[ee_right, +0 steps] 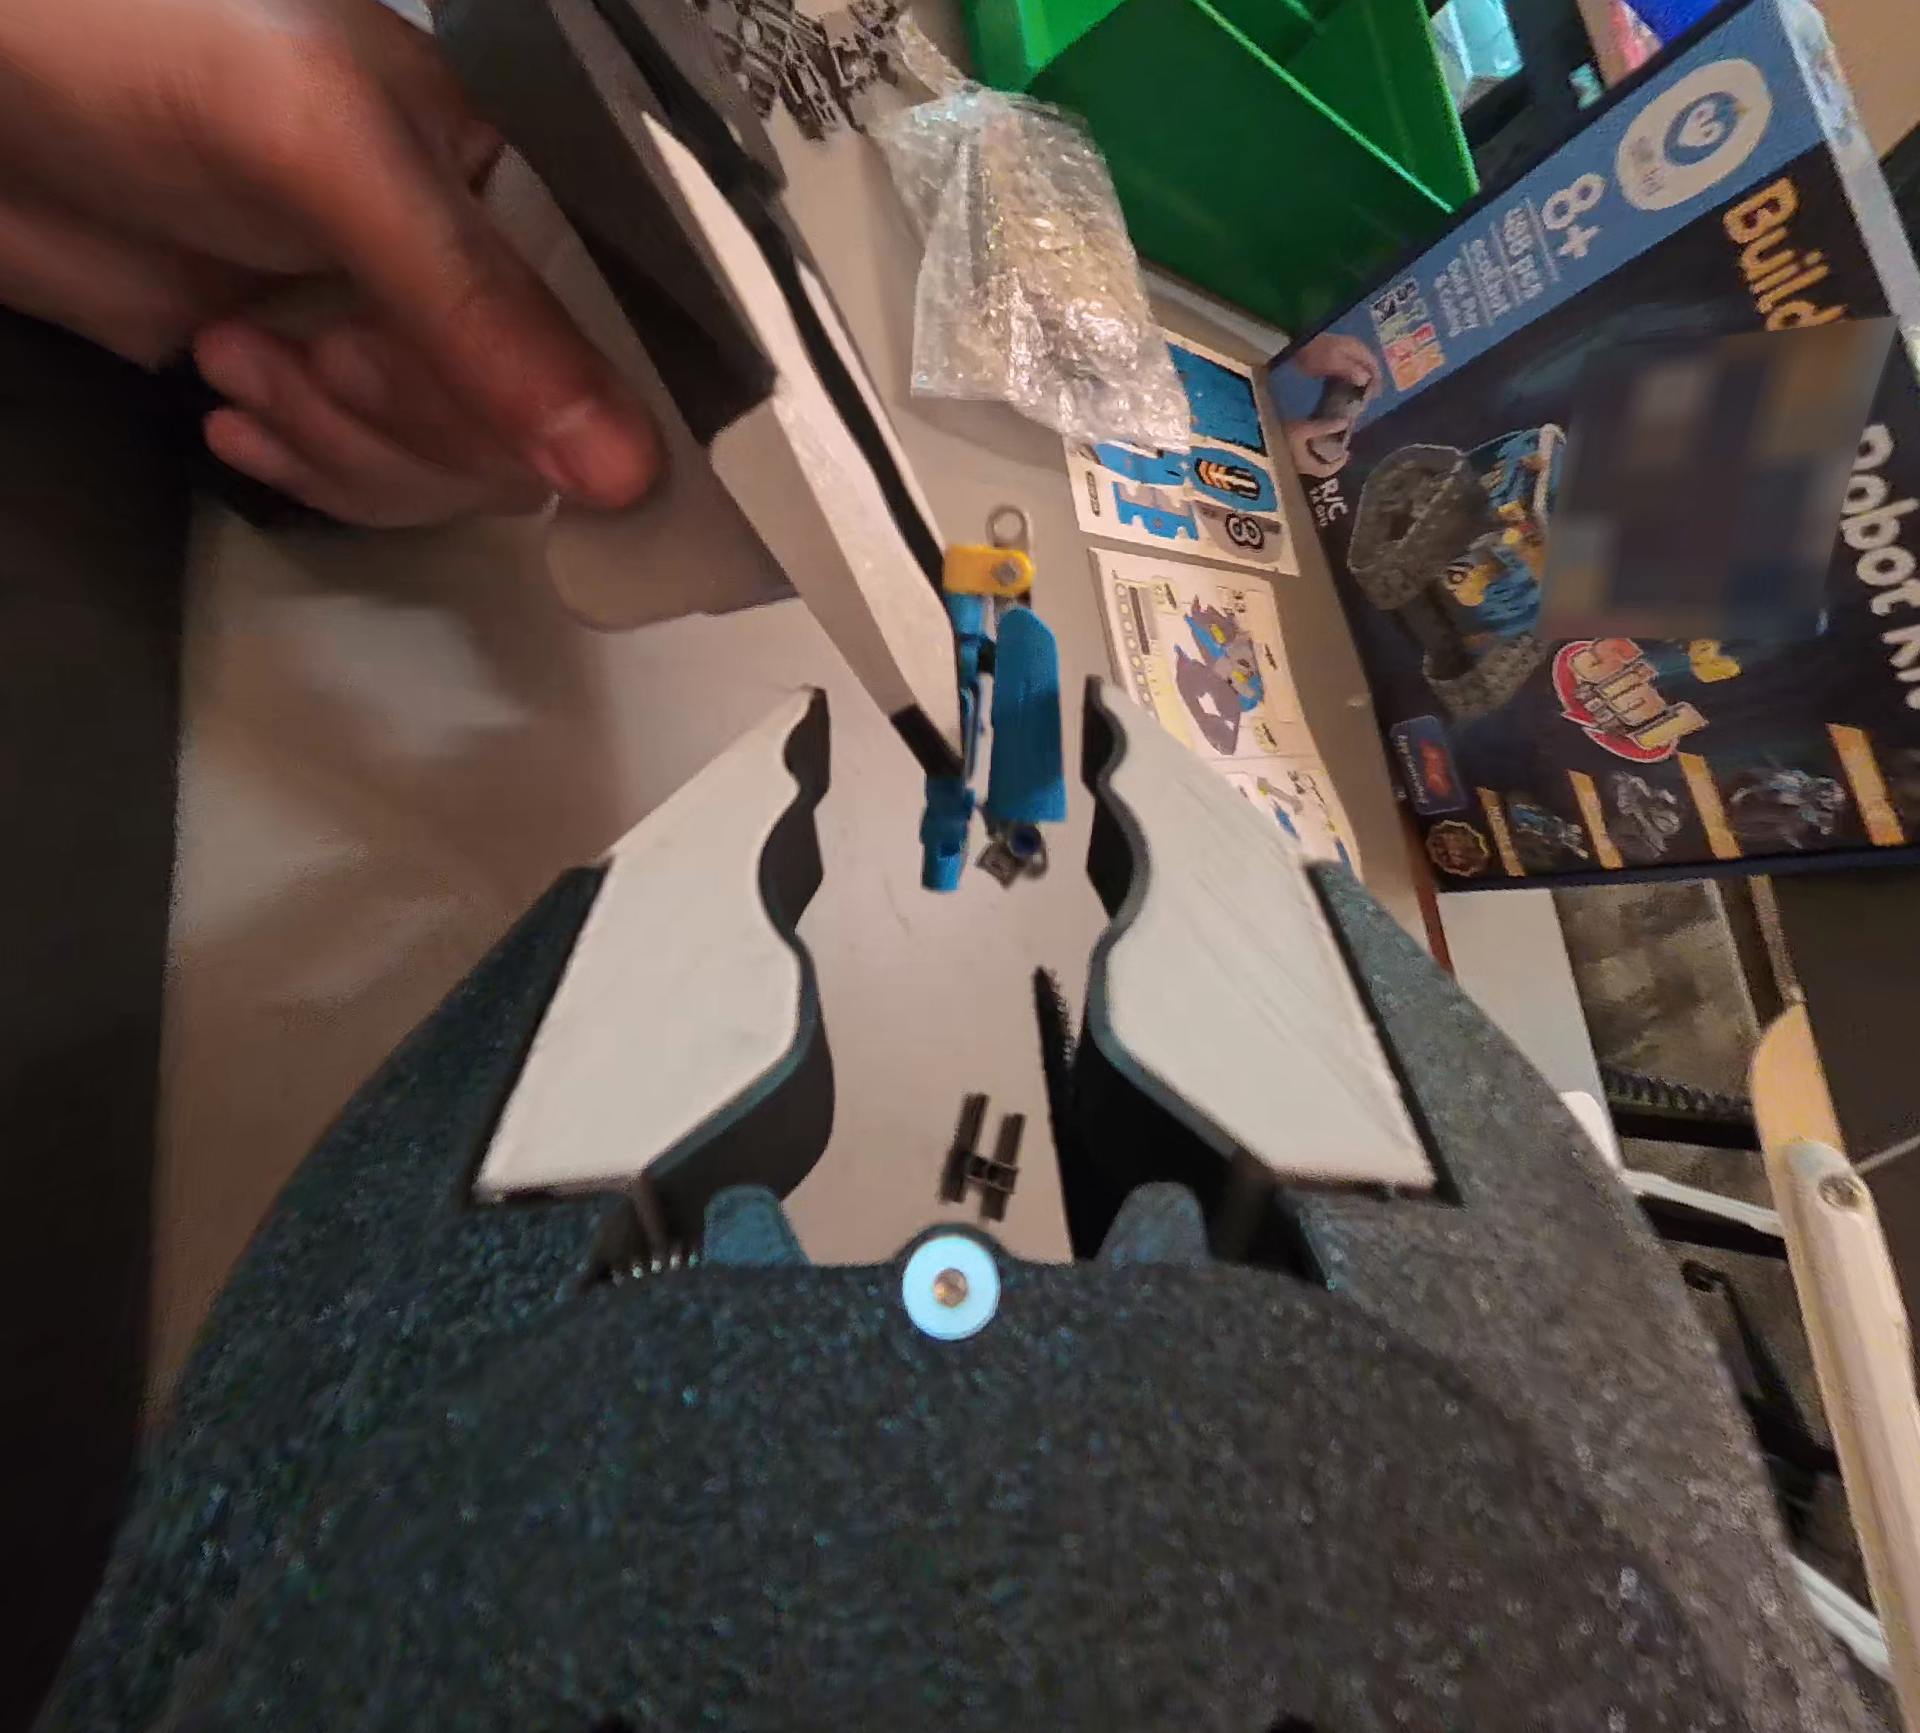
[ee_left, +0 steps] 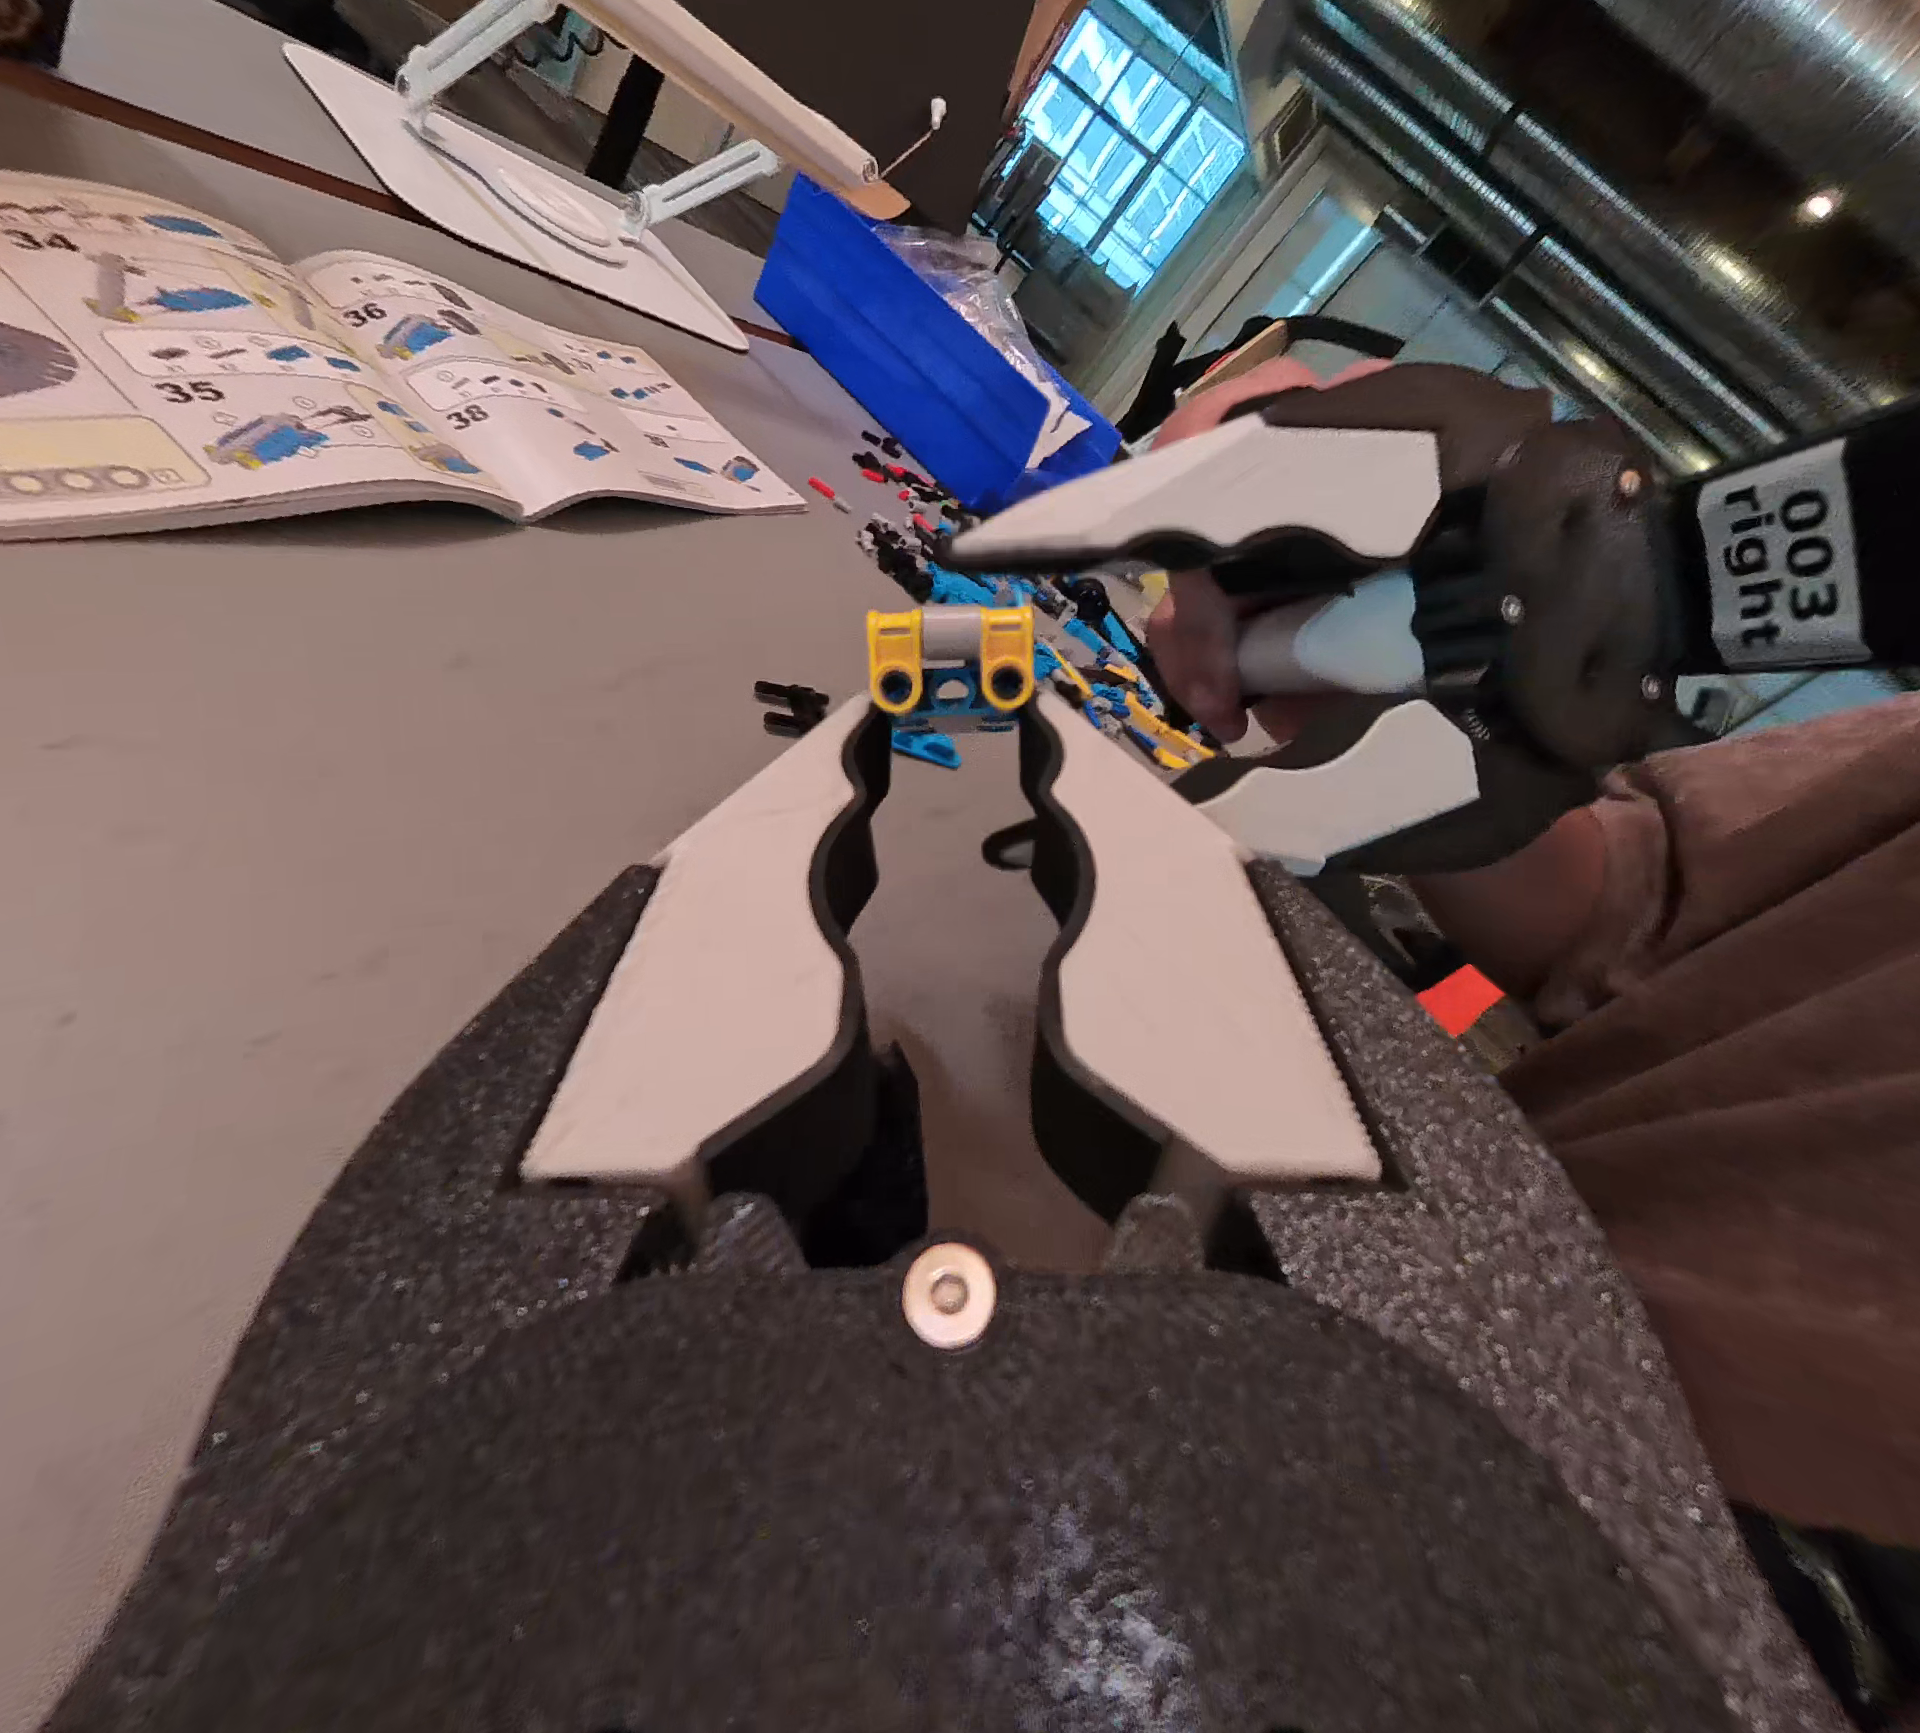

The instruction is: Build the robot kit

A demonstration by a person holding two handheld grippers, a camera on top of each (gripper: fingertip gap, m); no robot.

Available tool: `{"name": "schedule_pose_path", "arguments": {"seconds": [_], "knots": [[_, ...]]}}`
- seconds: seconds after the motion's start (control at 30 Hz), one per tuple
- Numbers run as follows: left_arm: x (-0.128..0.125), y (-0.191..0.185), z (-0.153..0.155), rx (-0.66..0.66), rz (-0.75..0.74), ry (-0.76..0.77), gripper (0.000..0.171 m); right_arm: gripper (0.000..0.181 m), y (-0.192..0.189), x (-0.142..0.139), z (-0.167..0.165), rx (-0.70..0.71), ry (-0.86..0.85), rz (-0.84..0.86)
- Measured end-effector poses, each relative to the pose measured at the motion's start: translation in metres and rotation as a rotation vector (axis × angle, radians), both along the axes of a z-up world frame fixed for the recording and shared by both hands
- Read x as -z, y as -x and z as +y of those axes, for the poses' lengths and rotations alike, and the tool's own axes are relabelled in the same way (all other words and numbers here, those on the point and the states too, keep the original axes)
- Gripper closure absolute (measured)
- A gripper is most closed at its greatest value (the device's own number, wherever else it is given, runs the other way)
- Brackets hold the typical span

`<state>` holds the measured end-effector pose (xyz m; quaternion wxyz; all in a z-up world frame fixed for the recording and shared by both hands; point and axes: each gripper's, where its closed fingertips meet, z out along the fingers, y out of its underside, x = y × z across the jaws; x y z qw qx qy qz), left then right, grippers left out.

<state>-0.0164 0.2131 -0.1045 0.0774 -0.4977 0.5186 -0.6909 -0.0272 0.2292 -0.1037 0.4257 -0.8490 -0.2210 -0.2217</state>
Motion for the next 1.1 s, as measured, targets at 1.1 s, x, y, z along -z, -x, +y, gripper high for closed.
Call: {"name": "schedule_pose_path", "arguments": {"seconds": [1.1], "knots": [[-0.017,0.007,-0.01,0.117,-0.024,0.187,0.14,0.16,-0.002,-0.006,-0.02,0.026,-0.137,0.176]]}}
